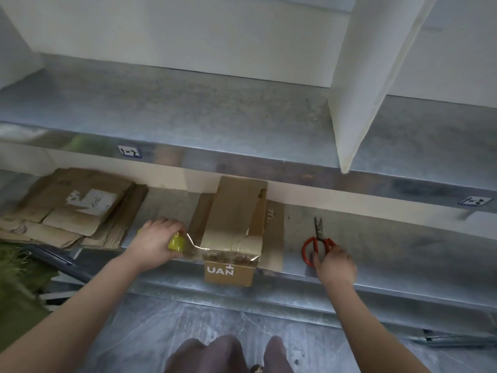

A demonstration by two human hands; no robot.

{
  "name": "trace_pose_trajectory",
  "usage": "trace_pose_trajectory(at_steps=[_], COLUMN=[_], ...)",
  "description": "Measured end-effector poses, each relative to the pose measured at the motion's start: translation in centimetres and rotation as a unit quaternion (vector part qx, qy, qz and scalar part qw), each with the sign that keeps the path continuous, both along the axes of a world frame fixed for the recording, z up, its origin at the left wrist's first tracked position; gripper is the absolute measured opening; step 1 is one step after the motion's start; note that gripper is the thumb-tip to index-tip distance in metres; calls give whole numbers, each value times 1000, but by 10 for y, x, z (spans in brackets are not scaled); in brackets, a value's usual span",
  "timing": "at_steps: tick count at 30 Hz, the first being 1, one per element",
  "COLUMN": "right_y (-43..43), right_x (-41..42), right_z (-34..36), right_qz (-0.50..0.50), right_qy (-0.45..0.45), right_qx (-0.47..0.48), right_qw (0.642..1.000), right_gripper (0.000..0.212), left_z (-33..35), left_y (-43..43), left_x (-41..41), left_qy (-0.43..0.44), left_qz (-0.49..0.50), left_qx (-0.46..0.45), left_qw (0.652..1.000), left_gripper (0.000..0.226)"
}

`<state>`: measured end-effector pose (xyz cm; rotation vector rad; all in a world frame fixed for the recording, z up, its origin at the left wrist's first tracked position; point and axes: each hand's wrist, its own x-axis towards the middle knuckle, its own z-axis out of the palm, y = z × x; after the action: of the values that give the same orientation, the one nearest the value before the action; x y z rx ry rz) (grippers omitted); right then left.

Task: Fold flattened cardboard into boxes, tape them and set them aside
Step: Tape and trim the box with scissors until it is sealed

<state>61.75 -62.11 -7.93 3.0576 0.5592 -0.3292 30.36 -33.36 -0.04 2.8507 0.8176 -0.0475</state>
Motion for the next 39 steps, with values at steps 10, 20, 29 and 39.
trace_pose_trajectory(at_steps=[10, 20, 29, 39], right_y=[-9, 7, 72, 101], right_x=[-71, -257, -340, -344], right_z=[1, 59, 63, 82], right_qz=[-96, -134, -195, -153], right_qy=[8, 7, 257, 442], right_qx=[59, 294, 421, 398], right_qw=[994, 946, 848, 789], right_gripper=[40, 42, 30, 39], left_z=[3, 1, 0, 0], left_y=[18, 27, 31, 35], left_x=[-15, -19, -19, -15], left_qy=[23, -2, -11, -9], left_qz=[-64, -105, -103, -107], left_qx=[-49, -67, -87, -89], left_qw=[996, 992, 991, 990], left_gripper=[54, 39, 41, 42])
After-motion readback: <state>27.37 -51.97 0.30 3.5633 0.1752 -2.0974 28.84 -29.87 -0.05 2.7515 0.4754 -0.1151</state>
